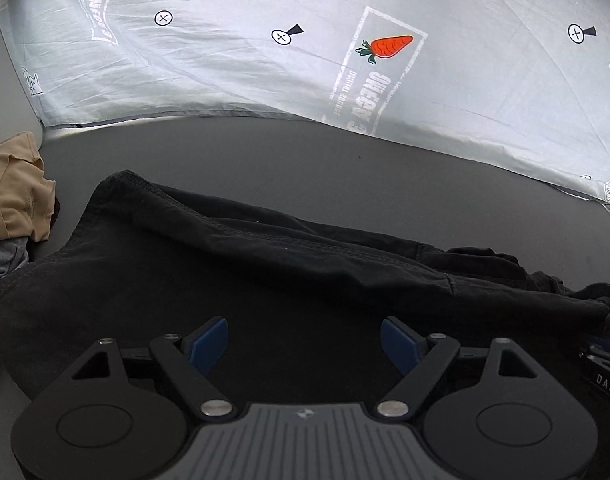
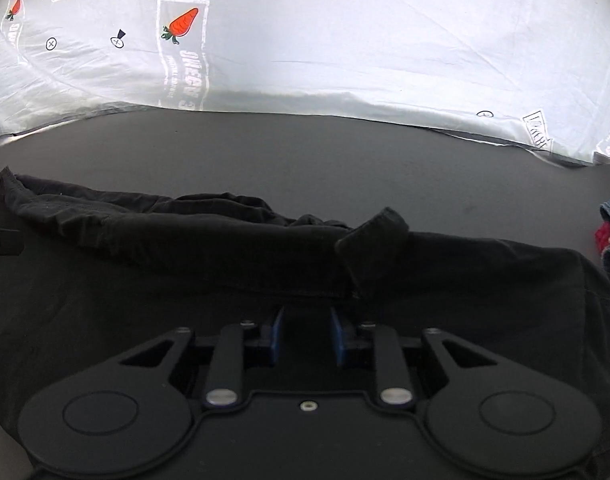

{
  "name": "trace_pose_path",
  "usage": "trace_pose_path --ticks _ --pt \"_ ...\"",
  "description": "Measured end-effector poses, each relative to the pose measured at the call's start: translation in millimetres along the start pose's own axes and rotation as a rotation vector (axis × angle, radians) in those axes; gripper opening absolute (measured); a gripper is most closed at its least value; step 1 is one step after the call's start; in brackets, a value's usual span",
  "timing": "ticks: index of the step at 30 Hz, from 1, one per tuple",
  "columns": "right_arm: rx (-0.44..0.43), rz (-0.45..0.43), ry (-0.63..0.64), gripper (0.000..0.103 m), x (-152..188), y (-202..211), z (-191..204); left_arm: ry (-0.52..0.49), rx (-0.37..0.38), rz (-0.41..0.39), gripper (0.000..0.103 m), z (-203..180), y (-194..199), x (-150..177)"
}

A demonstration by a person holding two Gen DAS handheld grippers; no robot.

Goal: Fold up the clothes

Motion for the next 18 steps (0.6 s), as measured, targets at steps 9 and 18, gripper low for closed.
trace_pose_path --ticks 9,18 --pt "0.097 -0.088 0.010 0.021 -78.9 -71.7 -5.1 -0.011 0.017 0.029 0.085 -8.7 -9.5 -4.2" --pt "0.058 -0.130 -0.130 0.067 -30.6 17.5 -58.6 -0.144 0.017 0.046 0.088 -29.3 -59.9 -15.6"
Point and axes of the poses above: each gripper's, at about its wrist camera, not at the fingertips, and y roughly against the way its jaws point, z to its left, x to its underside, the point moved 7 cm from there along -y, roughly the way its jaws point, and after that the axes turned 11 degrees about -y, right-handed, at the moved point
